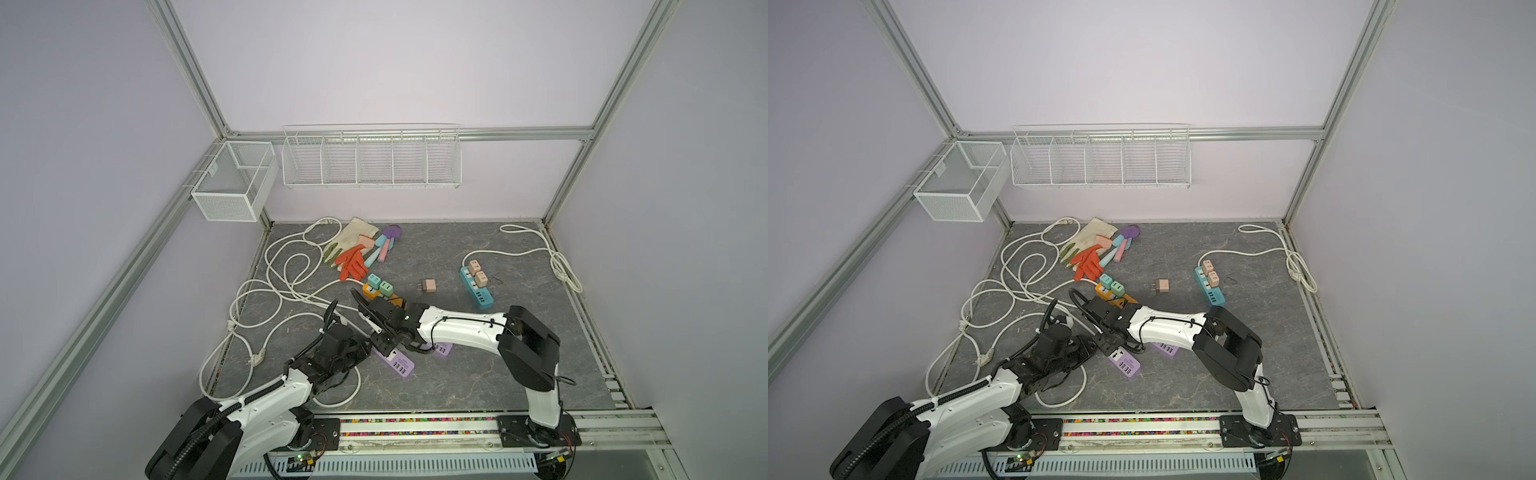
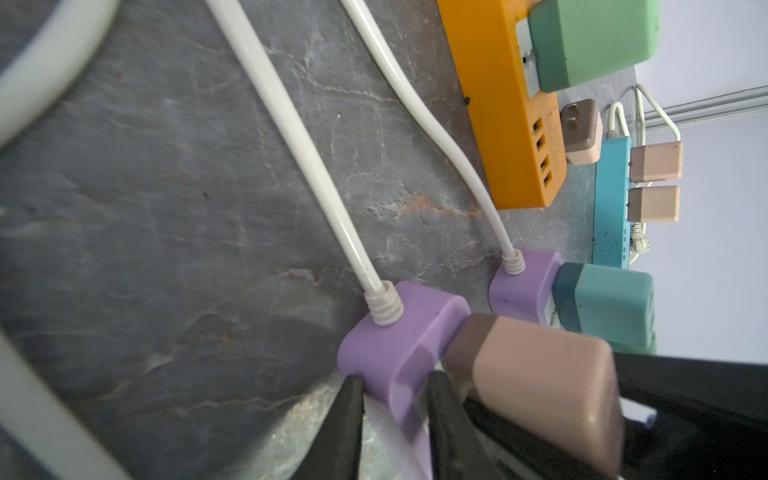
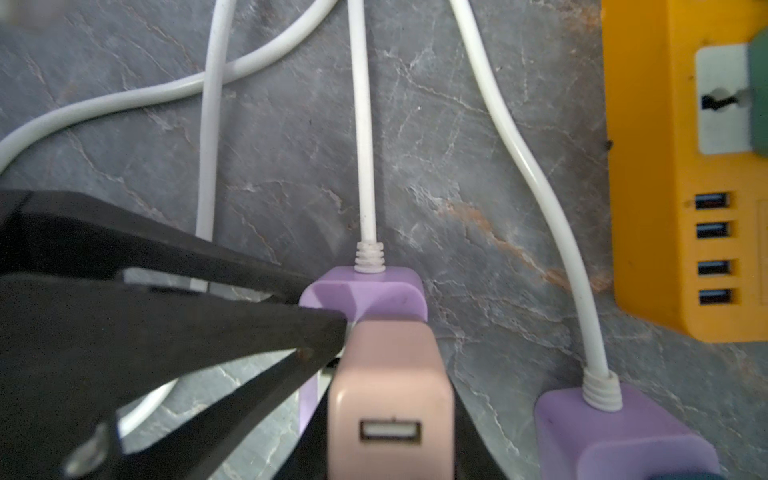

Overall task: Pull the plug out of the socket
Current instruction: 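Pull the pink plug out with the right gripper while the left holds the strip, then lift the pink plug and carry it farther from the robot with the right gripper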

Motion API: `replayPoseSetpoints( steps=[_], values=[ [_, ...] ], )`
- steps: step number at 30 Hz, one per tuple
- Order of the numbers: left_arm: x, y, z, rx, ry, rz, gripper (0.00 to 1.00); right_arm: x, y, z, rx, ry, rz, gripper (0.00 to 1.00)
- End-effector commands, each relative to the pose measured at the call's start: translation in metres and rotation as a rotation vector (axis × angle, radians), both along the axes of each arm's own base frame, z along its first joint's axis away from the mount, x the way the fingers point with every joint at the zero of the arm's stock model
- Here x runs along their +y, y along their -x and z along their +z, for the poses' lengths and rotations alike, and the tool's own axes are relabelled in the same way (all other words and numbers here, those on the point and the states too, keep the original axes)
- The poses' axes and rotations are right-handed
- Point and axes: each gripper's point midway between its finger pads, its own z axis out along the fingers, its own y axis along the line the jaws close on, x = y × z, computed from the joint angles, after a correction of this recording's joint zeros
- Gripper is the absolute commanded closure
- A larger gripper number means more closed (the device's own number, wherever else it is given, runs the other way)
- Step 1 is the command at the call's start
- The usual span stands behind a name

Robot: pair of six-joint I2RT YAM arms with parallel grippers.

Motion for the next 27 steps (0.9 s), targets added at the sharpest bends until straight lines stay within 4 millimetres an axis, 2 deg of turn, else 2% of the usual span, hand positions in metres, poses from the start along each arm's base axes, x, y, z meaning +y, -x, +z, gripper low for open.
replayPoseSetpoints(
  steps=[1, 6, 10, 13, 16, 17, 22, 27],
  values=[
    [0.036, 0.042, -0.055, 0.209, -0.169, 0.020, 0.74, 0.011, -0.009, 0.031, -0.049, -0.098, 0.002, 0.83],
    [0.039, 0.042, -0.054, 0.208, -0.184, 0.025, 0.74, 0.014, -0.006, 0.049, -0.052, -0.134, 0.008, 0.83],
    [0.039, 0.042, -0.053, 0.205, -0.184, 0.029, 0.74, 0.005, -0.012, 0.052, -0.085, -0.116, -0.019, 0.83],
    [0.038, 0.041, -0.052, 0.208, -0.183, 0.026, 0.75, 0.007, -0.012, 0.059, -0.093, -0.128, -0.015, 0.83],
    [0.033, 0.038, -0.047, 0.197, -0.169, 0.014, 0.75, 0.007, -0.013, 0.077, -0.101, -0.167, -0.023, 0.84],
    [0.027, 0.030, -0.036, 0.170, -0.151, 0.009, 0.75, 0.005, -0.013, 0.084, -0.101, -0.190, -0.027, 0.83],
    [0.014, 0.011, -0.004, 0.096, -0.137, -0.011, 0.74, -0.012, -0.017, 0.116, -0.089, -0.267, -0.068, 0.83],
    [-0.003, -0.011, 0.036, 0.009, -0.098, -0.036, 0.73, -0.046, -0.034, 0.145, -0.036, -0.396, -0.200, 0.82]
  ],
)
